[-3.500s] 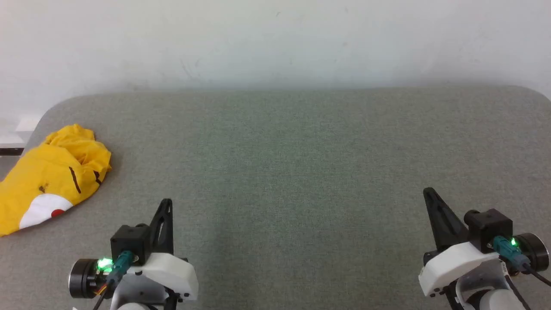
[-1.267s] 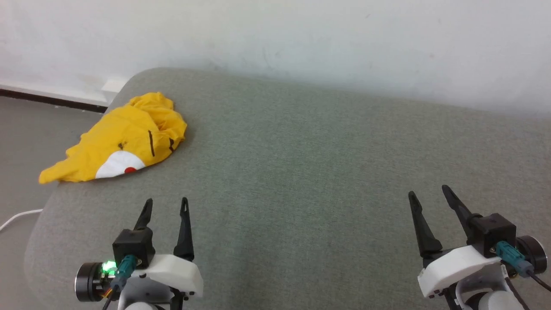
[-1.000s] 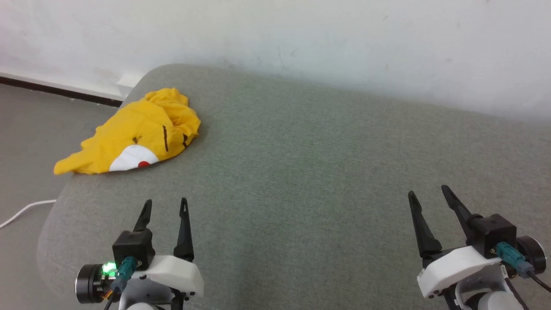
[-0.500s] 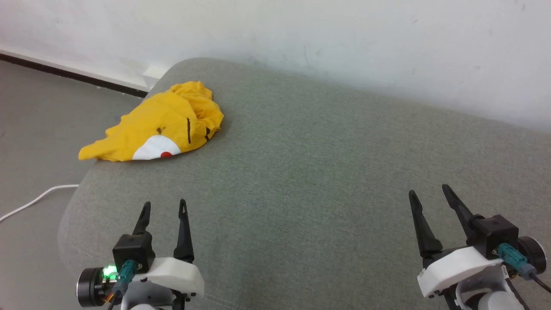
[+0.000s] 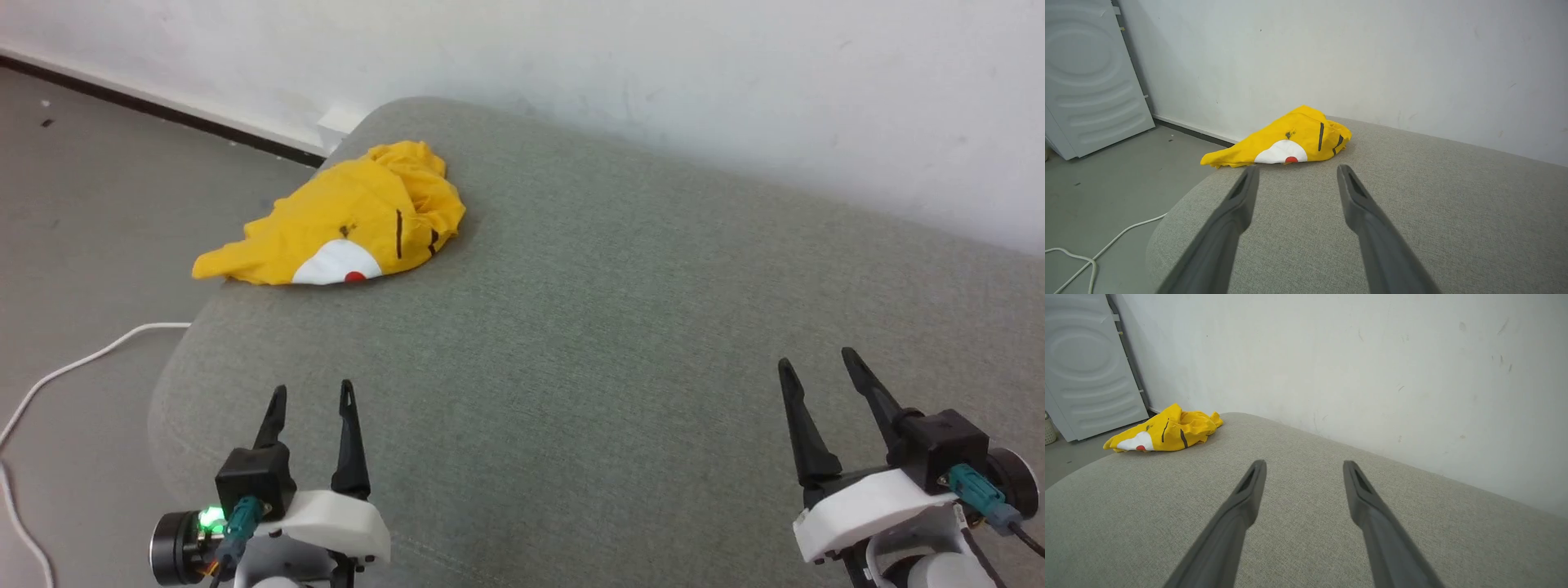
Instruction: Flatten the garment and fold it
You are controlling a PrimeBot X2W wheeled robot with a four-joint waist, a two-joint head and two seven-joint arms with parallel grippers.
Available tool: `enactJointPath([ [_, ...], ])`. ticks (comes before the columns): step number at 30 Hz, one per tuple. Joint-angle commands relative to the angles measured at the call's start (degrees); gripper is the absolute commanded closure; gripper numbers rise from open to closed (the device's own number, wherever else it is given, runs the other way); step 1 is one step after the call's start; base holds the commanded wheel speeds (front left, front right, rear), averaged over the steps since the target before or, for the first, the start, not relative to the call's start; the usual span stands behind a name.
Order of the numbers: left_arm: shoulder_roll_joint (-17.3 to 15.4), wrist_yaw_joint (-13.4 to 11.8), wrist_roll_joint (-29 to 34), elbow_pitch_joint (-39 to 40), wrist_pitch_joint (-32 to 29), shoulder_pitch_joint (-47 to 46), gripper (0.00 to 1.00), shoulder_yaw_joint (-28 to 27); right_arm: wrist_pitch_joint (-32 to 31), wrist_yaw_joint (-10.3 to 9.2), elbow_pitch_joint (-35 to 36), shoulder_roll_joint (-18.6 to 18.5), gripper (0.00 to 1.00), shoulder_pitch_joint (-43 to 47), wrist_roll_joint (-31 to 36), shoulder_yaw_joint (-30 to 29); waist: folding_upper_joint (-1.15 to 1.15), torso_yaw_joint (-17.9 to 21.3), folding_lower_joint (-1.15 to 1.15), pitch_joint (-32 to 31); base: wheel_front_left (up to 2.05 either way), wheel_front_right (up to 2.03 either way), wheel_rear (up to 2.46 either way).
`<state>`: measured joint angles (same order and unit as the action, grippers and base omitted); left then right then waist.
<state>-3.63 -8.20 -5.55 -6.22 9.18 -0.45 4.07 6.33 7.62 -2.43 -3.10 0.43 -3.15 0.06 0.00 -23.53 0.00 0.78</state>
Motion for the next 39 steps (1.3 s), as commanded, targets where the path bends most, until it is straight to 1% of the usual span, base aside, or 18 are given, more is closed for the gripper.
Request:
enactJointPath([
  [1,0.10,-0.52,-0.25,-0.37,0.59,-1.34,0.00,0.31,0.56,-0.09,-0.12,0.14,0.00,0.30,-0.47,-0.21,0.00,-0.70,0.00,0.07,0.00,0.00,0.00],
  [18,0.18,-1.72,-1.37,-2.37,2.63,-1.81,0.00,0.70,2.21,-0.10,-0.65,0.17,0.00,0.57,-1.09,-0.44,0.00,-5.44,0.00,-0.06,0.00,0.00,0.00],
  [39,0.29,-3.35,-2.55,-4.28,5.14,-3.36,0.00,1.29,3.77,-0.12,-0.72,0.22,0.00,0.81,-1.84,-0.82,0.00,-12.26,0.00,0.67,0.00,0.00,0.00],
])
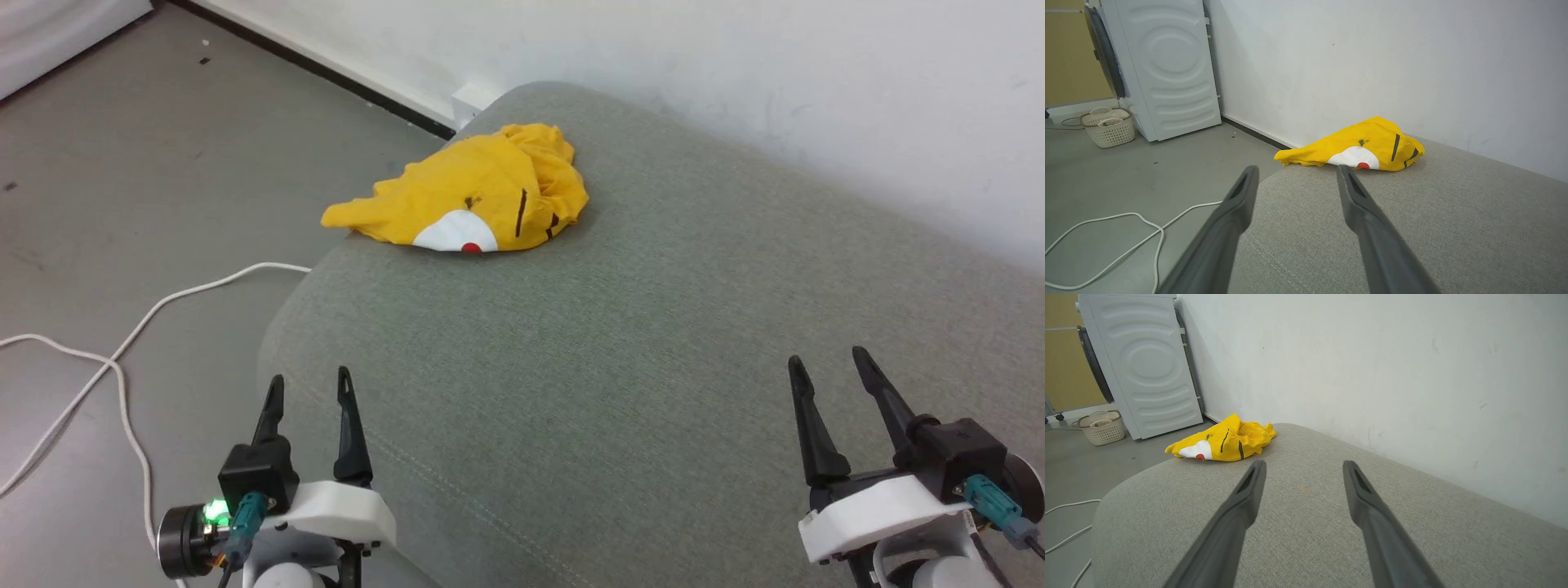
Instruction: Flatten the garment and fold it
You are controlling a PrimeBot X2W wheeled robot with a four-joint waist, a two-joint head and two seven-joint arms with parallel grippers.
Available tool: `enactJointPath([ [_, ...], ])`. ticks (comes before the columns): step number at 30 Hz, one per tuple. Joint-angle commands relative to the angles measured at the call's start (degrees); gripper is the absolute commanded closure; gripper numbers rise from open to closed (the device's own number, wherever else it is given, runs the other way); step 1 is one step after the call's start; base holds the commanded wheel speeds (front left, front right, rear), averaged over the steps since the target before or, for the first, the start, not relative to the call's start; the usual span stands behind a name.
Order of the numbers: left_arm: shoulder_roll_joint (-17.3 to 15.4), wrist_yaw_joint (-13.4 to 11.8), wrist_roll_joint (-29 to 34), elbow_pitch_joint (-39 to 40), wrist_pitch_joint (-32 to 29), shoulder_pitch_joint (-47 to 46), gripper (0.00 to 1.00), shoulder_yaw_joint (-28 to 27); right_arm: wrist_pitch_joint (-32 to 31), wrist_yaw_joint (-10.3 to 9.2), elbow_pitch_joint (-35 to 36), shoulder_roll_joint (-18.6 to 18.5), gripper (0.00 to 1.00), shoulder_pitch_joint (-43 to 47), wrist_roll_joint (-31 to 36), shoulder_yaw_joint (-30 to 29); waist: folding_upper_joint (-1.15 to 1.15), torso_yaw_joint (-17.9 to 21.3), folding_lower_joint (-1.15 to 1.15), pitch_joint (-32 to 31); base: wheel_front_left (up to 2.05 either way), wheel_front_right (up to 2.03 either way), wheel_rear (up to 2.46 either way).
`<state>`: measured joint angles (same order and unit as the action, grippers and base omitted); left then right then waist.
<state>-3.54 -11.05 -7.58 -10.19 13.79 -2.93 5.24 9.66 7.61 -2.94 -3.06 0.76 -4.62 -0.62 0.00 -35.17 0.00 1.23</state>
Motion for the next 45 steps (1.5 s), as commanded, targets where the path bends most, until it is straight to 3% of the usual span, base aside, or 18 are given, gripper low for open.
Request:
enactJointPath([
  [1,0.20,-0.59,-0.56,-0.39,0.65,-1.04,0.00,0.13,0.49,-0.11,-0.20,0.17,0.00,0.48,-0.39,-0.12,0.00,-0.89,0.00,0.34,0.00,0.00,0.00],
  [5,0.23,-0.71,-1.17,-0.82,1.13,-2.22,0.00,0.02,0.58,-0.12,0.02,0.18,0.00,0.22,-0.34,0.03,0.00,-1.59,0.00,1.34,0.00,0.00,0.00],
  [9,0.06,1.04,-2.68,-2.79,1.05,-6.24,0.00,-0.07,-0.02,-0.12,0.89,0.18,0.00,-0.66,0.47,0.14,0.00,-0.15,0.00,4.09,0.00,0.00,0.00],
  [17,-1.40,4.71,-7.72,-10.93,-5.19,-24.51,0.00,-2.18,-2.28,-0.12,4.45,0.18,0.00,-5.06,3.61,0.75,0.00,7.81,0.00,16.28,0.00,0.00,0.00],
  [23,-6.26,8.15,-13.63,-18.72,-13.60,-39.13,0.00,-6.66,-2.76,-0.12,6.07,0.18,0.00,-9.78,5.16,2.52,0.00,16.97,0.00,26.69,0.00,0.00,0.00],
  [26,-8.24,8.84,-15.83,-20.94,-16.80,-43.27,0.00,-8.54,-2.49,-0.12,6.22,0.18,0.00,-11.36,5.10,2.92,0.00,20.09,0.00,29.66,0.00,0.00,0.00],
  [30,-13.24,9.33,-17.27,-25.00,-24.51,-48.90,0.00,-9.93,-1.35,-0.12,5.79,0.18,0.00,-13.47,4.31,3.36,0.00,25.30,0.00,34.12,0.00,0.00,0.00],
  [37,-18.07,6.27,-21.89,-27.37,-40.49,-51.20,0.00,-13.76,0.79,-0.12,4.35,0.18,0.00,-14.98,2.25,3.56,0.00,31.13,0.00,38.84,0.00,0.00,0.00],
  [44,-19.88,0.73,-24.34,-24.76,-55.46,-46.98,0.00,-15.26,2.55,-0.12,2.17,0.18,0.00,-16.42,0.60,4.26,0.00,33.22,0.00,39.43,0.00,0.00,0.00],
  [45,-20.24,0.02,-23.97,-23.87,-57.68,-45.85,0.46,-14.74,2.77,-0.12,1.78,0.18,0.00,-16.50,0.35,4.38,0.00,33.28,0.00,38.97,0.00,0.00,0.00],
])
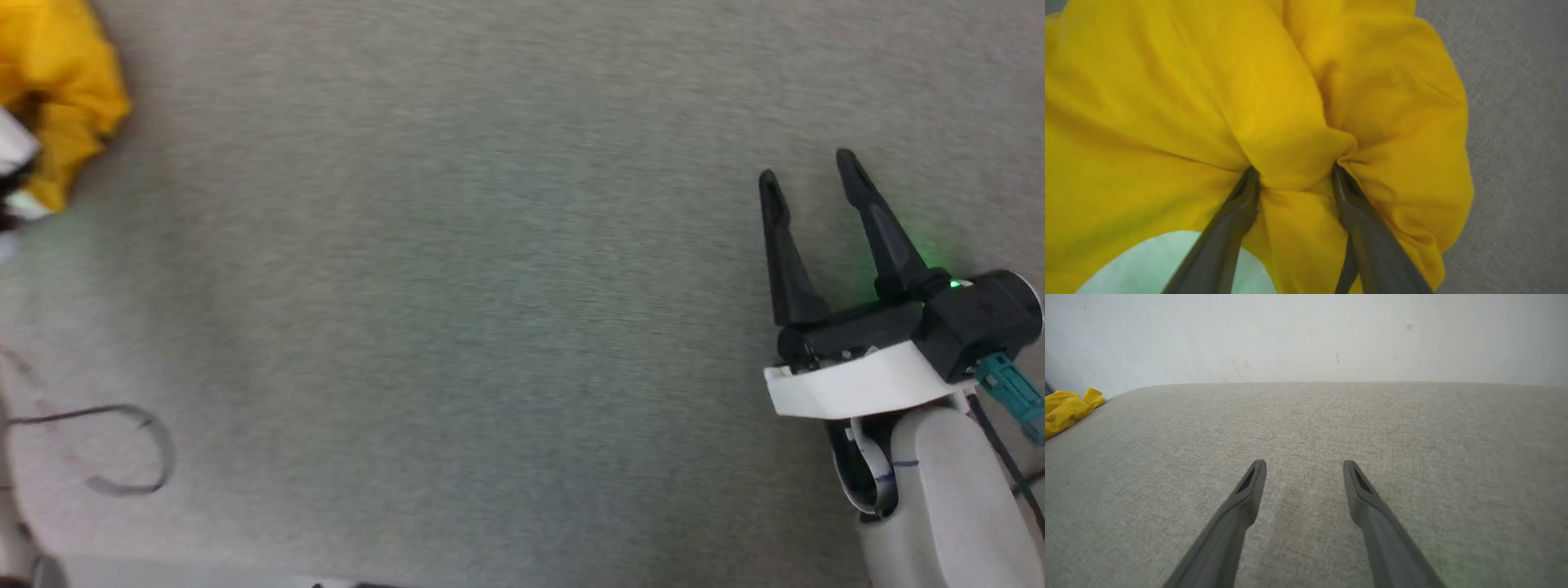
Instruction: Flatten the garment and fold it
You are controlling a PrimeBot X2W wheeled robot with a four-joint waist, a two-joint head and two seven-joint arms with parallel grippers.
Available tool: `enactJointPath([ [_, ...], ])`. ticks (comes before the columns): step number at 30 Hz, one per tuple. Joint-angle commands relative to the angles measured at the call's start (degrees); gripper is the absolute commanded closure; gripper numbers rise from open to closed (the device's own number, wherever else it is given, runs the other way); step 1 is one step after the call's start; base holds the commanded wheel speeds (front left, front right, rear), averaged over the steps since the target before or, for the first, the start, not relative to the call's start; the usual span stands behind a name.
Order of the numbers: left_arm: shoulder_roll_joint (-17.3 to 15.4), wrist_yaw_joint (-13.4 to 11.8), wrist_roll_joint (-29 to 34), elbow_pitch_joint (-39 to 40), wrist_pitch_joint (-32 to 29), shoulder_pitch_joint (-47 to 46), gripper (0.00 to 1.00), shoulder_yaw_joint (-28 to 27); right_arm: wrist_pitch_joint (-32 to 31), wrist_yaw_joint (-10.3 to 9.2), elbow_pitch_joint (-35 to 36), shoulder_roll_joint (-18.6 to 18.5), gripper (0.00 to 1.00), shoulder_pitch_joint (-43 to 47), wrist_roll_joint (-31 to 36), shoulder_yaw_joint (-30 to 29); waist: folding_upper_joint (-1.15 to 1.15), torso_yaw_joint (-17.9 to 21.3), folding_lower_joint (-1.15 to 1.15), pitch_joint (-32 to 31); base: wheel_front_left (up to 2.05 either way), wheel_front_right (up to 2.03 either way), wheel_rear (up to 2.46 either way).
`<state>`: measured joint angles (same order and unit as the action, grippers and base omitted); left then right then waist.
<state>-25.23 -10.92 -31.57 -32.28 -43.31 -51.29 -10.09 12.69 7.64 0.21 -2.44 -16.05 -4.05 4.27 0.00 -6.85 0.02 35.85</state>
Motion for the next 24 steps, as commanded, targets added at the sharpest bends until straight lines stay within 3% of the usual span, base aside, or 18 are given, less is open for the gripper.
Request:
enactJointPath([
  [1,1.03,-0.66,0.43,-0.53,-2.28,3.56,0.89,1.05,-0.06,-0.15,-1.75,-0.43,0.00,0.24,-0.43,-0.44,0.00,4.98,-0.02,3.80,0.00,0.00,0.00],
  [2,0.52,-1.17,0.90,1.07,-3.09,4.45,1.00,1.28,0.14,-0.15,-2.12,-0.43,0.00,0.16,-0.66,-0.39,0.00,4.97,-0.02,3.15,0.00,0.00,0.00],
  [5,-1.79,-2.34,3.68,6.38,-0.71,6.62,1.00,1.61,0.69,-0.15,-3.37,-0.43,0.00,0.10,-1.16,-0.35,0.00,4.90,-0.02,0.43,0.00,0.00,0.00],
  [12,-5.53,-3.81,13.78,16.05,21.02,6.68,1.00,3.57,1.62,-0.15,-6.58,-0.43,0.00,2.25,-2.31,-2.03,0.00,4.49,-0.02,-9.67,0.00,0.00,0.00],
  [18,-4.90,1.47,17.54,16.89,37.65,2.37,1.00,9.23,1.97,-0.15,-8.35,-0.43,0.00,6.41,-3.15,-4.54,0.00,5.24,-0.02,-19.06,0.00,0.00,0.00],
  [24,2.42,7.02,17.45,15.85,46.05,-2.87,1.00,17.39,2.05,-0.15,-8.63,-0.43,0.00,9.98,-3.57,-6.25,0.00,7.28,-0.02,-25.65,0.00,0.00,0.00],
])
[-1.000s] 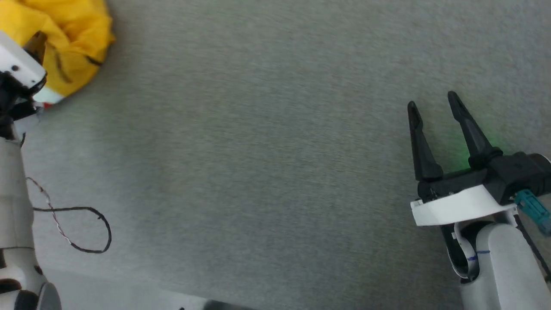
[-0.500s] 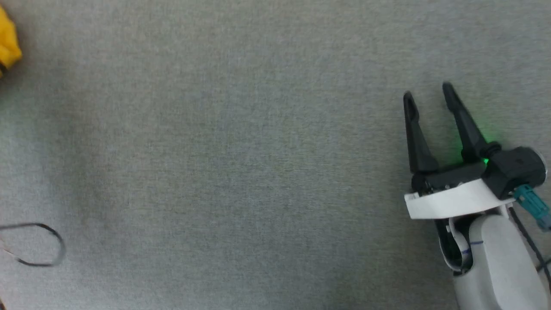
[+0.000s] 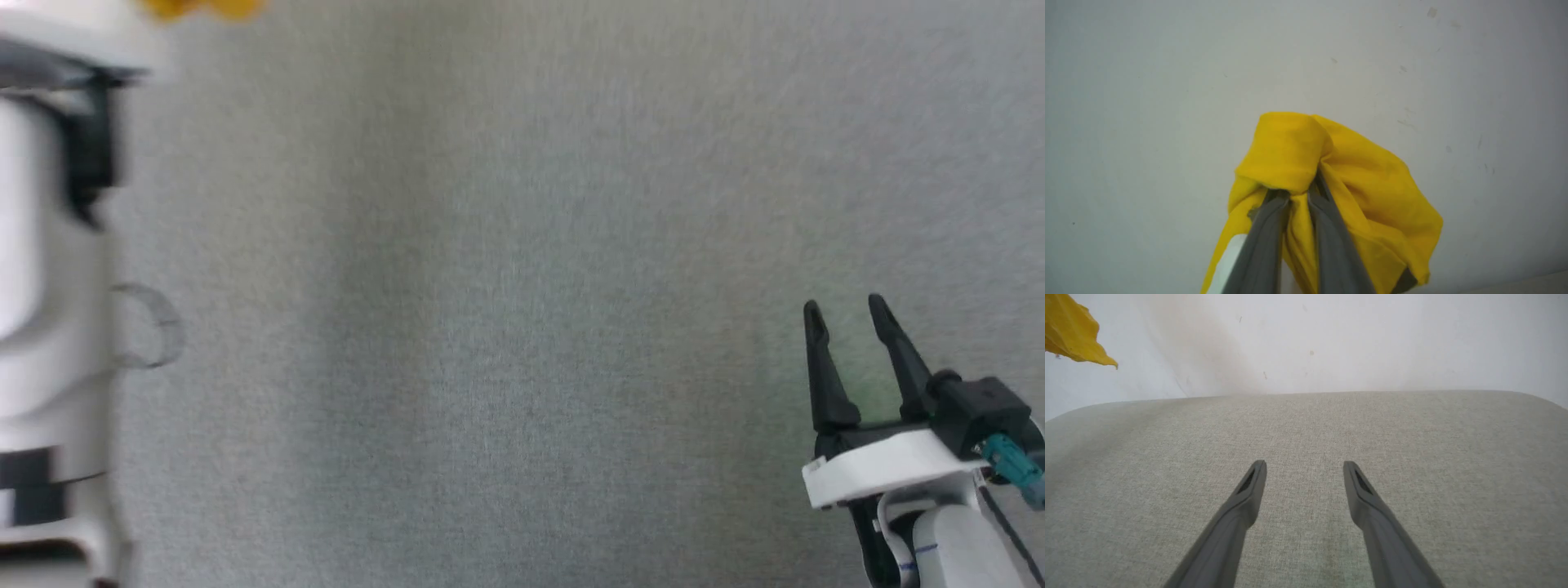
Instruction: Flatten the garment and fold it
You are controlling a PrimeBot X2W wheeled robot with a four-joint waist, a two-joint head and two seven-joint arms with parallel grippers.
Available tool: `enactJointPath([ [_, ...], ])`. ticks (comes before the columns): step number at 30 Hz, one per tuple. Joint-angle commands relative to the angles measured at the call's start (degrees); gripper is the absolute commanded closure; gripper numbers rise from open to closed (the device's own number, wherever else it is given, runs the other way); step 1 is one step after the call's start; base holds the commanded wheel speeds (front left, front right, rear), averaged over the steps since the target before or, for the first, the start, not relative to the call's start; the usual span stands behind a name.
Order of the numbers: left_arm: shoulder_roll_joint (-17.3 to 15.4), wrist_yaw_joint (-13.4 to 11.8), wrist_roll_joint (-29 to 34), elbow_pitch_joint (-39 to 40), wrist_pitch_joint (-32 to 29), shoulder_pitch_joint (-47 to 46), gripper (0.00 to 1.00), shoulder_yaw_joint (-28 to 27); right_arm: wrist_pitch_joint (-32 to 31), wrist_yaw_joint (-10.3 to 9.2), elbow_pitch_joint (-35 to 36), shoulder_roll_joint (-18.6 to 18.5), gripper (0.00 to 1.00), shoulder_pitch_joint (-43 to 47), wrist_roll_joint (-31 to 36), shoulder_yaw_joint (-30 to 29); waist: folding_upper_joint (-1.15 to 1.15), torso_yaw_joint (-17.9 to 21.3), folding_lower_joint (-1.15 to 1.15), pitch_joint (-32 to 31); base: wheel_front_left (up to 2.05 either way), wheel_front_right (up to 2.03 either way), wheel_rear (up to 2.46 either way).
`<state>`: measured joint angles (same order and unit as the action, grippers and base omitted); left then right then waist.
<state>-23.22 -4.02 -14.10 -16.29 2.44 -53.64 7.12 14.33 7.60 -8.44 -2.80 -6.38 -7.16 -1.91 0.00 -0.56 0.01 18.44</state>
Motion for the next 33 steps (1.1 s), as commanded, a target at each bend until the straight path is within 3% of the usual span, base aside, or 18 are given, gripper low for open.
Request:
enactJointPath([
  [1,1.84,1.05,-0.33,-0.61,1.00,-1.08,1.00,1.45,0.38,-0.11,0.14,-0.08,0.00,0.72,-0.49,-0.17,0.00,1.44,-0.01,-9.03,0.00,0.00,0.00],
  [8,13.58,6.63,-4.04,-5.41,0.80,0.27,1.00,10.52,-0.55,-0.11,1.29,-0.08,0.00,2.63,-0.72,-0.50,0.00,5.10,-0.01,-12.57,0.00,0.00,0.00],
  [12,17.66,8.55,-6.94,-10.86,-3.26,4.35,1.00,14.84,-1.28,-0.11,1.86,-0.08,0.00,3.40,-1.06,-0.15,0.00,7.52,-0.01,-13.57,0.00,0.00,0.00],
  [15,19.10,9.43,-9.45,-15.74,-9.59,8.20,1.00,18.42,-1.91,-0.11,2.29,-0.08,0.00,4.05,-1.15,0.16,0.00,9.13,-0.01,-13.93,0.00,0.00,0.00],
  [21,20.05,10.45,-14.11,-24.66,-28.12,15.71,1.00,25.89,-2.95,-0.11,2.71,-0.08,0.00,5.31,-1.43,0.19,0.00,11.16,-0.01,-14.71,0.00,0.00,0.00],
  [22,20.11,10.42,-14.78,-25.33,-30.08,16.62,0.78,26.42,-3.08,-0.11,2.82,-0.08,0.00,5.46,-1.46,0.26,0.00,11.30,-0.01,-14.77,0.00,0.00,0.00],
  [23,20.14,10.24,-15.19,-25.77,-31.64,17.39,0.00,26.95,-3.19,-0.11,2.90,-0.08,0.00,5.61,-1.49,0.28,0.00,11.40,-0.01,-14.81,0.00,0.00,0.00],
  [27,20.22,9.25,-16.49,-25.25,-33.74,19.75,0.00,27.73,-3.87,-0.11,3.17,-0.08,0.00,6.26,-1.58,0.36,0.00,11.15,-0.01,-15.06,0.00,0.00,0.00],
  [29,20.24,8.39,-16.96,-23.16,-30.91,20.36,0.00,26.93,-4.19,-0.11,3.35,-0.08,0.00,6.61,-1.53,0.40,0.00,10.61,-0.01,-15.17,0.00,0.00,0.00],
  [32,20.16,6.96,-16.43,-18.35,-21.07,20.89,0.00,24.67,-4.44,-0.11,3.68,-0.08,0.00,6.89,-1.42,0.43,0.00,9.57,-0.01,-15.34,0.00,0.00,0.00],
  [33,20.16,6.96,-16.43,-18.35,-21.07,20.89,0.00,24.67,-4.44,-0.11,3.68,-0.08,0.00,6.89,-1.42,0.43,0.00,9.57,-0.01,-15.34,0.00,0.00,0.00],
])
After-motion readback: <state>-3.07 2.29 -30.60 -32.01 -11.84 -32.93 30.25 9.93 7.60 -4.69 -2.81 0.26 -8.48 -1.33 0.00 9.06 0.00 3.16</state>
